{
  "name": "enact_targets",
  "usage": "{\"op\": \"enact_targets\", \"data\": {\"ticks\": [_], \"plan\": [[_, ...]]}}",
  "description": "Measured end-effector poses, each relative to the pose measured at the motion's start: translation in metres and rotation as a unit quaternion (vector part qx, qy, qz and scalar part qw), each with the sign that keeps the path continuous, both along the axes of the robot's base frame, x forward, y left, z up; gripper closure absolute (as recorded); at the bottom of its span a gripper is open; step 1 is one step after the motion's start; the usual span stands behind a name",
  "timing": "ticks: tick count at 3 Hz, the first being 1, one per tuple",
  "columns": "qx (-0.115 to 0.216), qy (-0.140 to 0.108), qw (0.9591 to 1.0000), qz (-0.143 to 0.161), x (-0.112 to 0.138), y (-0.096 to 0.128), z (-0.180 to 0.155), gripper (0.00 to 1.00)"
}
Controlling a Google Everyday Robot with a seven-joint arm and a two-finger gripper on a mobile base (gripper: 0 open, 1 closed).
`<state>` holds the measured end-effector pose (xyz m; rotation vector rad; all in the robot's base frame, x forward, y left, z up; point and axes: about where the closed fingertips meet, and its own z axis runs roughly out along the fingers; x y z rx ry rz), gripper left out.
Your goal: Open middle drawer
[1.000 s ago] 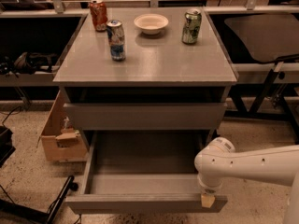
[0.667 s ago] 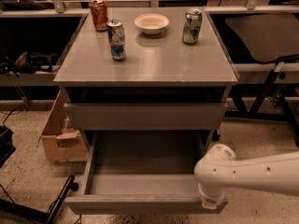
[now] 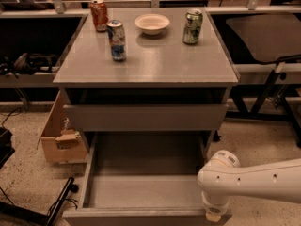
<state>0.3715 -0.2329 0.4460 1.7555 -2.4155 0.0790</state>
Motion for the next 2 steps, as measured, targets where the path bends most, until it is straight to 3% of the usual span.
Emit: {"op": "enact_targets", "data": {"ticks": [1, 2], "plan": [[-0.008, 0.009, 0.9998, -0.015, -0.0183, -0.0034, 0.0024, 1.0], [-0.008, 0.009, 0.9998, -0.015, -0.0183, -0.0033, 0.0024, 0.86]]}}
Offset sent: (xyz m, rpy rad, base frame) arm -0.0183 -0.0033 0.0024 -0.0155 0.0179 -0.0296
